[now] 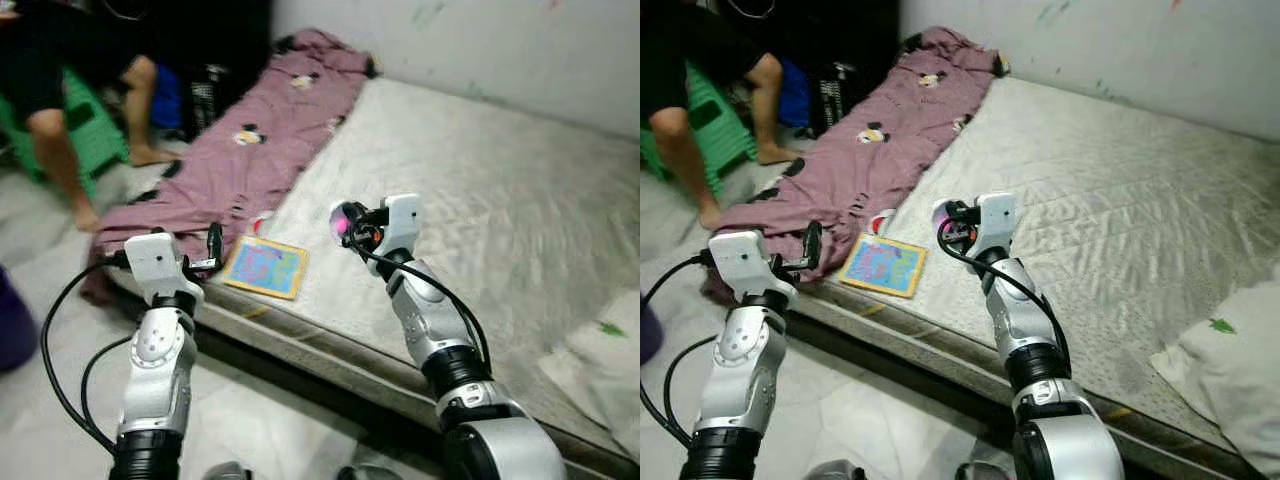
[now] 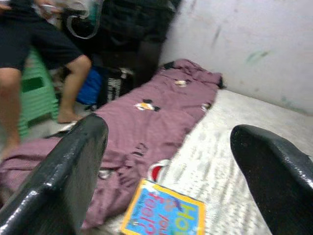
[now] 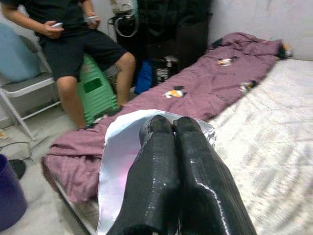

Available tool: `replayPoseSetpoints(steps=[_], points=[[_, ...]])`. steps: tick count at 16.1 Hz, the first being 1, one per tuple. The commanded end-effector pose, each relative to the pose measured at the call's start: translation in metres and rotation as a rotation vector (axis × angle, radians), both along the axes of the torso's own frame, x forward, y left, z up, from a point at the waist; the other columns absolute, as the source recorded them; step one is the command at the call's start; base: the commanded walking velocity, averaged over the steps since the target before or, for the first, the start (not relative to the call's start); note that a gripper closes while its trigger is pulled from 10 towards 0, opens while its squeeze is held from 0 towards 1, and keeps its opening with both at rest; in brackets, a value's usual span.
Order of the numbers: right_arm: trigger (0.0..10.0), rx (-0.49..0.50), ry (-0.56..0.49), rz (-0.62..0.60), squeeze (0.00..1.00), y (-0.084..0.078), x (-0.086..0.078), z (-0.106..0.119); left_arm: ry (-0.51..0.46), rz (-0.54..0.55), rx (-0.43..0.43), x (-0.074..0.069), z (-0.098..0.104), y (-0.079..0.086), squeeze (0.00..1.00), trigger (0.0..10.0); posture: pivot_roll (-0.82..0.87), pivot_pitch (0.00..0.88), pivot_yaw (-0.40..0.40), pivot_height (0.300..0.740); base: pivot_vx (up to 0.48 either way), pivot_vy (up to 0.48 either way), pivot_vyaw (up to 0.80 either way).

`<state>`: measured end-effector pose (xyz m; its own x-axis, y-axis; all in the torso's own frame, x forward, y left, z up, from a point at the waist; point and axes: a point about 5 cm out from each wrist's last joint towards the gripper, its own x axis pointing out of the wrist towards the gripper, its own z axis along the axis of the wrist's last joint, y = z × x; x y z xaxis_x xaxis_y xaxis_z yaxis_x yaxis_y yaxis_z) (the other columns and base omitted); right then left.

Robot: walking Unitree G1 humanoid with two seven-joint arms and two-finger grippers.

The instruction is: Clean up the room

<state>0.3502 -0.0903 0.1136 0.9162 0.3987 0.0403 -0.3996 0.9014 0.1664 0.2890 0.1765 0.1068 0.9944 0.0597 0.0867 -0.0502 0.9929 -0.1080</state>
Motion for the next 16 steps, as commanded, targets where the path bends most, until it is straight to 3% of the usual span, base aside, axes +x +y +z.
replayPoseSetpoints(steps=[1, 9, 13, 16], points=[[10.0, 0.006, -0.011, -0.017, 0.0, -0.0044, 0.0014, 0.0028, -0.019, -0.014, 0.003, 0.0006, 0.0041, -0.0029, 0.0, 10.0, 0.07, 0.0, -0.047, 0.74, 0.274, 0.0, 0.0], [10.0, -0.006, -0.015, -0.025, 0.0, -0.0071, 0.002, 0.0025, -0.016, -0.025, 0.007, 0.0002, 0.0033, -0.0037, 0.0, 10.0, 0.07, 0.0, -0.046, 0.74, 0.313, 0.0, 0.0], [10.0, -0.012, -0.012, -0.036, 0.0, -0.0104, 0.0026, 0.0015, 0.005, 0.006, 0.006, 0.0006, 0.0006, -0.0003, 0.0, 10.0, 0.07, 0.0, -0.045, 0.74, 0.0, 0.0, 0.0], [10.0, -0.013, -0.007, -0.043, 0.0, -0.0109, 0.0027, 0.001, -0.028, -0.035, 0.007, 0.0, 0.0049, -0.0045, 0.0, 10.0, 0.07, 0.0, -0.043, 0.74, 0.091, 0.0, -0.27]])
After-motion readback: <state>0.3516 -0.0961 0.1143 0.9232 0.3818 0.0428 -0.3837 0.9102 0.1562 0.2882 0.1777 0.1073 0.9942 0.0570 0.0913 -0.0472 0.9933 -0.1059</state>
